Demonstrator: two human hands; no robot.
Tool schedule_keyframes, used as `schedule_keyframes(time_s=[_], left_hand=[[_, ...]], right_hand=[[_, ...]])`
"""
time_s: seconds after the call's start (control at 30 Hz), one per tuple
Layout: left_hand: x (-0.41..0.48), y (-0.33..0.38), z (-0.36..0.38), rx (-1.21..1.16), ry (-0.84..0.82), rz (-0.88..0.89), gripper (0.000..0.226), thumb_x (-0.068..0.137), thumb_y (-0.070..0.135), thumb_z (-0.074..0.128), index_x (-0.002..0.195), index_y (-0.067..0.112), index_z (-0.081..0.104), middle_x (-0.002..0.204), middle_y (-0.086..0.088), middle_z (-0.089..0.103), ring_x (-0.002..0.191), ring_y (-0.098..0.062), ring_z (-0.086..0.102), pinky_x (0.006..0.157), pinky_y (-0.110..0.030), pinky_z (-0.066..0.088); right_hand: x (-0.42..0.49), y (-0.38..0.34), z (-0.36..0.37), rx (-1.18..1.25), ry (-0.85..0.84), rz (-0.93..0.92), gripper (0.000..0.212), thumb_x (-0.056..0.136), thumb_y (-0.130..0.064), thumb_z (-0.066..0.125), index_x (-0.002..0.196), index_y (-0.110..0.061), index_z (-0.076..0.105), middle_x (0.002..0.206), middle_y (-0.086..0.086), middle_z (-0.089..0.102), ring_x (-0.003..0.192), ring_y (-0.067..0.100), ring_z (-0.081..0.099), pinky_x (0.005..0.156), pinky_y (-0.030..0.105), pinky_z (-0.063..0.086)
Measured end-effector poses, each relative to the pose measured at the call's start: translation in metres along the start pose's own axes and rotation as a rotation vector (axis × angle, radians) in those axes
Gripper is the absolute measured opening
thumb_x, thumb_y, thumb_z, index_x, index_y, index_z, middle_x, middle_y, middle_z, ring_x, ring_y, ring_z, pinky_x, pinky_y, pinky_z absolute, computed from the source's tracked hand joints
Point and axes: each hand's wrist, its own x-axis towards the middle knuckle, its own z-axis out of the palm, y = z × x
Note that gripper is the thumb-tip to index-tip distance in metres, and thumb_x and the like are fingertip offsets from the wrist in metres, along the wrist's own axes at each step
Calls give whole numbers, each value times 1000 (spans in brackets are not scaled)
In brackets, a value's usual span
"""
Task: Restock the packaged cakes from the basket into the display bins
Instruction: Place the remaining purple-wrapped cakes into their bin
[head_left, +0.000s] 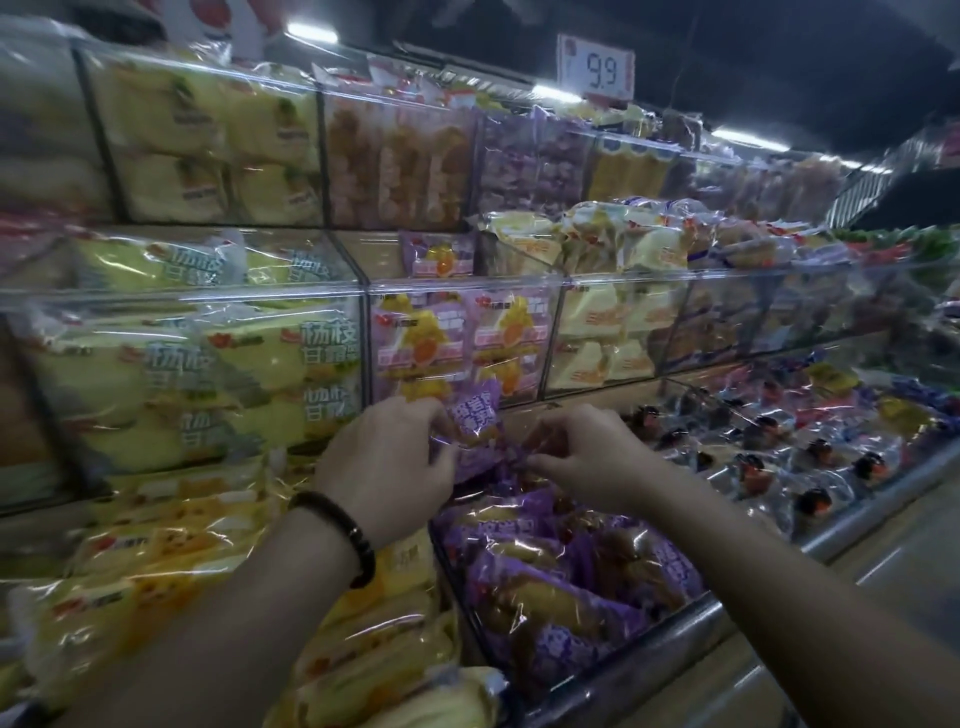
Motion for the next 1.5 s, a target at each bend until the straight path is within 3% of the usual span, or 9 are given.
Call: schedule_keyframes(time_s=[0.13,0.4,0.7,0.8,0.97,1.07,1.3,1.4,1.5], left_hand=[[3,-8,14,3,-39,-112,28,96,52,59,114,31,53,109,3,53,88,-19,62,75,-40,62],[-13,19,7,75,36,167,14,96,49,62,103,39,67,98,16,62,97,-10,61,96,-41,51],[-26,17,18,85,80,181,21,97,45,63,117,40,68,107,19,67,99,-8,63,96,-40,49],[-28,12,16,59,72,167,23,92,44,70,114,40,70,103,20,68,95,-11,65,89,-40,53],[-26,7,18,165,-62,161,28,101,55,53,126,46,62,117,22,65,107,-10,54,99,-36,46],[-26,7,19,144,-98,171,27,103,50,53,127,45,63,118,20,68,109,-11,57,102,-38,46],[-16,18,26,259,-242,145,33,103,61,43,131,54,58,119,16,72,117,-18,61,110,-48,38],[-12,26,25,257,-267,113,34,101,64,46,128,52,61,118,15,71,117,-17,62,111,-49,38],[-9,29,26,261,-289,82,34,98,66,49,124,52,66,119,14,71,118,-18,61,111,-49,36]], right_hand=[[10,-1,6,118,65,90,21,96,-22,75,116,-20,70,105,-3,73,97,12,70,88,35,62],[9,0,0,90,107,74,7,95,-28,76,101,-24,76,92,-8,75,83,8,72,63,19,53],[-3,29,-8,143,152,57,3,93,-28,77,92,-26,78,86,-6,78,82,11,74,79,39,63],[8,28,-9,113,105,16,1,95,-31,76,94,-29,76,86,-9,76,83,8,73,75,34,61],[13,15,-19,-140,-109,-31,12,97,-26,73,108,-24,77,94,-13,71,86,1,66,72,19,51],[11,11,-22,-184,-125,-32,12,97,-22,73,108,-25,77,95,-13,72,86,-1,65,68,15,47],[5,15,-22,-283,-74,-18,16,97,-18,72,110,-22,79,106,-5,77,96,8,70,90,28,59],[3,23,-28,-316,-115,-22,20,97,-16,70,115,-22,77,108,-7,74,96,7,67,86,21,54],[5,31,-20,-372,-191,-67,20,96,-27,74,115,-25,77,107,-8,74,93,6,65,87,26,54]])
